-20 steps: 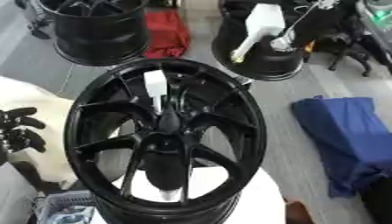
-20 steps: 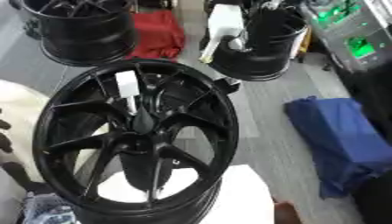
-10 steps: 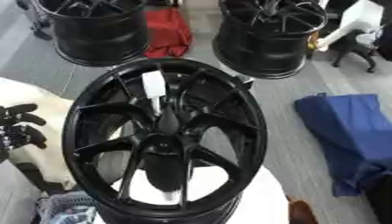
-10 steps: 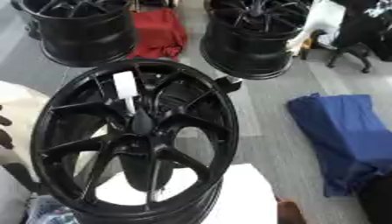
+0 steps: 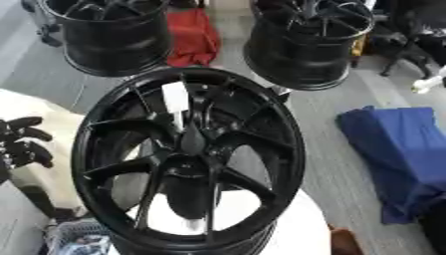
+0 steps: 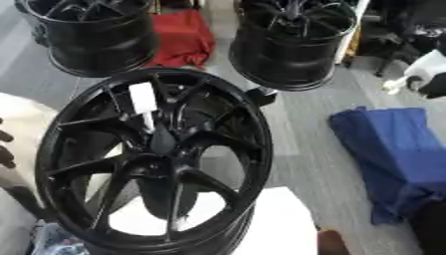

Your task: Pull the pin out of the wheel hub.

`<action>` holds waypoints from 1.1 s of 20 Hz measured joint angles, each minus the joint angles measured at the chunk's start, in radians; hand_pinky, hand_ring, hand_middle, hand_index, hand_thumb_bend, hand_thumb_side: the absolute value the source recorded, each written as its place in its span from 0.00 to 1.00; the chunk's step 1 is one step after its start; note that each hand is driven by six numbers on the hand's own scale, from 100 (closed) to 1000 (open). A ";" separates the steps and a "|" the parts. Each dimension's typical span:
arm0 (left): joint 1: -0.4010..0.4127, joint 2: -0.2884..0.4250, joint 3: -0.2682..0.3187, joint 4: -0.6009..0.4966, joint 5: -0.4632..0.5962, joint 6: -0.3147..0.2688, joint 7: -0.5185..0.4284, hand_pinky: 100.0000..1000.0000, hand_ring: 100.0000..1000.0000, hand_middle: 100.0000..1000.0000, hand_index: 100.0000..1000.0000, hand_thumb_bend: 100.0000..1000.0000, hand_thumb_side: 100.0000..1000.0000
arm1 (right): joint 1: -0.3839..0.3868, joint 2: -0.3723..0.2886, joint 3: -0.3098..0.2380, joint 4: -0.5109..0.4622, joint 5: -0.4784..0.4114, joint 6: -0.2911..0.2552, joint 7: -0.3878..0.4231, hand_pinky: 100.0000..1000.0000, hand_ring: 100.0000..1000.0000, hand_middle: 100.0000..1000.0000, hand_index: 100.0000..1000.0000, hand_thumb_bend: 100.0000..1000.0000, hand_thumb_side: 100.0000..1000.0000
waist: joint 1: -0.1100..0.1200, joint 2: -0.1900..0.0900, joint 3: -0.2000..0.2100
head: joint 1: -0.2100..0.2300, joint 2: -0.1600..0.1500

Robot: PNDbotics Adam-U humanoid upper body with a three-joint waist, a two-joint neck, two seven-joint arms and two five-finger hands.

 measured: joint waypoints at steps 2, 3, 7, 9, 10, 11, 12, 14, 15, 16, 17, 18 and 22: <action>0.000 0.000 -0.003 0.000 0.001 0.000 0.000 0.53 0.52 0.61 0.85 0.00 0.88 | 0.044 0.010 -0.042 -0.026 -0.002 0.004 -0.030 0.74 0.63 0.56 0.74 0.04 0.05 | 0.000 0.000 0.000 | -0.003 0.000; 0.000 0.000 -0.003 0.000 0.001 0.000 0.000 0.53 0.52 0.61 0.85 0.00 0.88 | 0.067 0.020 -0.063 -0.028 -0.001 0.009 -0.044 0.74 0.63 0.57 0.76 0.04 0.06 | 0.001 0.000 -0.006 | -0.003 0.000; 0.000 0.000 -0.006 0.000 0.002 0.000 0.000 0.53 0.52 0.61 0.85 0.00 0.88 | 0.161 0.076 -0.147 -0.016 0.004 0.050 -0.102 0.75 0.69 0.74 0.88 0.25 0.30 | 0.002 -0.001 0.009 | -0.013 0.002; 0.000 0.000 -0.006 0.000 0.002 0.000 0.000 0.53 0.52 0.61 0.85 0.00 0.88 | 0.186 0.096 -0.176 -0.019 0.005 0.077 -0.131 0.75 0.70 0.76 0.89 0.28 0.34 | 0.000 -0.001 0.008 | -0.014 0.007; 0.000 0.000 -0.008 0.000 0.002 0.000 0.000 0.53 0.52 0.61 0.85 0.00 0.88 | 0.194 0.108 -0.192 -0.025 0.009 0.091 -0.146 0.75 0.70 0.77 0.89 0.29 0.35 | 0.002 -0.001 0.008 | -0.015 0.009; 0.000 0.000 -0.009 0.000 0.002 0.000 0.000 0.53 0.52 0.61 0.85 0.00 0.88 | 0.199 0.121 -0.207 -0.034 0.013 0.104 -0.160 0.74 0.70 0.79 0.90 0.28 0.38 | 0.003 -0.001 0.009 | -0.016 0.010; 0.000 0.000 -0.011 0.000 0.002 0.000 0.000 0.53 0.52 0.61 0.85 0.00 0.88 | 0.201 0.133 -0.220 -0.046 0.018 0.118 -0.174 0.74 0.70 0.79 0.90 0.28 0.38 | 0.003 -0.001 0.010 | -0.017 0.010; 0.000 0.000 -0.011 0.000 0.002 0.000 0.000 0.53 0.52 0.61 0.85 0.00 0.88 | 0.201 0.154 -0.231 -0.078 0.030 0.146 -0.203 0.74 0.70 0.79 0.90 0.28 0.39 | 0.002 -0.001 0.016 | -0.019 0.010; 0.000 0.000 -0.011 0.000 0.002 0.000 0.000 0.53 0.52 0.61 0.85 0.00 0.88 | 0.201 0.163 -0.230 -0.095 0.035 0.160 -0.217 0.74 0.70 0.79 0.90 0.28 0.39 | 0.002 -0.001 0.017 | -0.020 0.010; 0.000 0.000 -0.011 0.000 0.002 0.000 0.000 0.53 0.52 0.61 0.85 0.00 0.88 | 0.201 0.170 -0.229 -0.111 0.038 0.174 -0.232 0.74 0.70 0.79 0.90 0.28 0.39 | 0.002 -0.001 0.017 | -0.020 0.010; 0.000 0.000 -0.011 0.000 0.002 0.000 0.000 0.53 0.52 0.61 0.85 0.00 0.88 | 0.201 0.176 -0.224 -0.127 0.040 0.189 -0.247 0.74 0.70 0.79 0.90 0.28 0.39 | 0.003 -0.001 0.018 | -0.020 0.010; 0.000 0.000 -0.011 0.000 0.002 0.000 0.000 0.53 0.52 0.61 0.85 0.00 0.88 | 0.201 0.180 -0.217 -0.140 0.041 0.204 -0.262 0.74 0.70 0.79 0.90 0.28 0.39 | 0.003 -0.001 0.019 | -0.020 0.010; 0.000 0.000 -0.011 0.000 0.002 0.000 0.000 0.53 0.52 0.61 0.85 0.00 0.88 | 0.201 0.191 -0.185 -0.175 0.041 0.262 -0.322 0.74 0.70 0.79 0.90 0.28 0.39 | 0.002 -0.001 0.021 | -0.021 0.010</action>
